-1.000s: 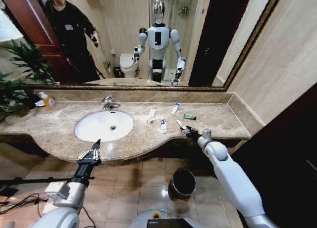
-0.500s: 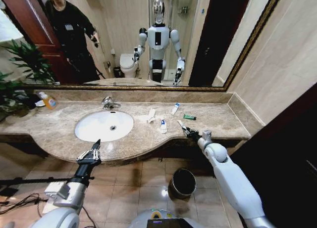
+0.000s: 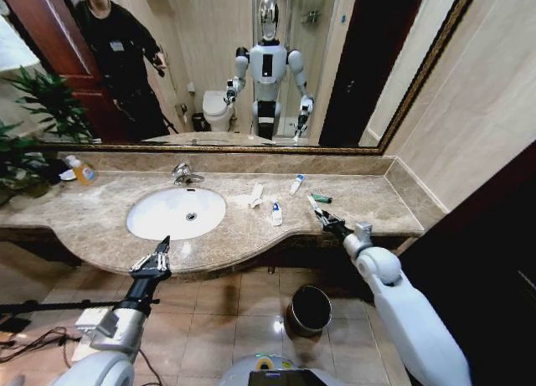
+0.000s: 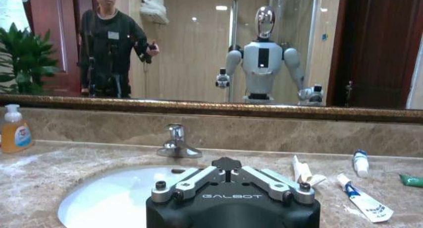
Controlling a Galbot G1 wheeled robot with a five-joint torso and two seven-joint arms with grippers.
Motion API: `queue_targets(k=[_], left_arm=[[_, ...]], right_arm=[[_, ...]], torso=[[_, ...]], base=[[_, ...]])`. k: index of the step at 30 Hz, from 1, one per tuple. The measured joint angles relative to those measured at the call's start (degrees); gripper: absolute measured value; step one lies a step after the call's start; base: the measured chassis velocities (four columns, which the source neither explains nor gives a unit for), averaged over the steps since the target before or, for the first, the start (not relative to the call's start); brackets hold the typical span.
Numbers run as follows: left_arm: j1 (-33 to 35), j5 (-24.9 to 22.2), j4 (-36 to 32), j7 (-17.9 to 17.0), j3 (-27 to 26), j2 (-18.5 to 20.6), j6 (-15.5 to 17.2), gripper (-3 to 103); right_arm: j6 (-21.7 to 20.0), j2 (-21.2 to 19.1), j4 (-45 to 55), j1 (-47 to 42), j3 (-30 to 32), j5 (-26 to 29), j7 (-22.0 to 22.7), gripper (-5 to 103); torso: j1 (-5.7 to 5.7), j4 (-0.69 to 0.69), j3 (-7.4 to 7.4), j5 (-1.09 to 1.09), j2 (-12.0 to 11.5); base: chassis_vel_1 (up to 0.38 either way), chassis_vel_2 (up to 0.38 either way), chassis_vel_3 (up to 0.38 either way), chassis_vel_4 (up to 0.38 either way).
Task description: Pick up the trash from the sink and place it in the trash bin.
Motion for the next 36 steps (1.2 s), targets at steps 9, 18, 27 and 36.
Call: queue_targets(k=[9,18,27,36], left_arm=[[0.0,0.0,0.0,-0.01,0.0,0.01,0.0,0],[0.0,0.0,0.0,-0.01,0.0,0.0,0.0,0],[0.0,0.0,0.0,-0.01,0.0,0.0,0.0,0],[0.0,0.0,0.0,-0.01,0.0,0.0,0.0,0]], right_arm=[[2.13,1.59,4.97,-15.96,7.72,0.25,-6.25,19],[8.52,7.37,2.03,-23.39,6.06,-8.54,-9.3,19],[11.11,12.03,-12.41,-17.27,2.33,-16.16,-9.18,19],[16.16,14.18,-28.34,-12.86,2.46,-20.23,-9.39,19]], torso=[[0.0,0.0,0.0,0.0,0.0],[0.0,-0.01,0.0,-0.01,0.0],[0.01,0.01,0.01,0.01,-0.01],[0.01,0.01,0.01,-0.02,-0.01]], base=[[0.0,0.0,0.0,0.0],[0.0,0.0,0.0,0.0],[0.0,0.0,0.0,0.0],[0.0,0.0,0.0,0.0]])
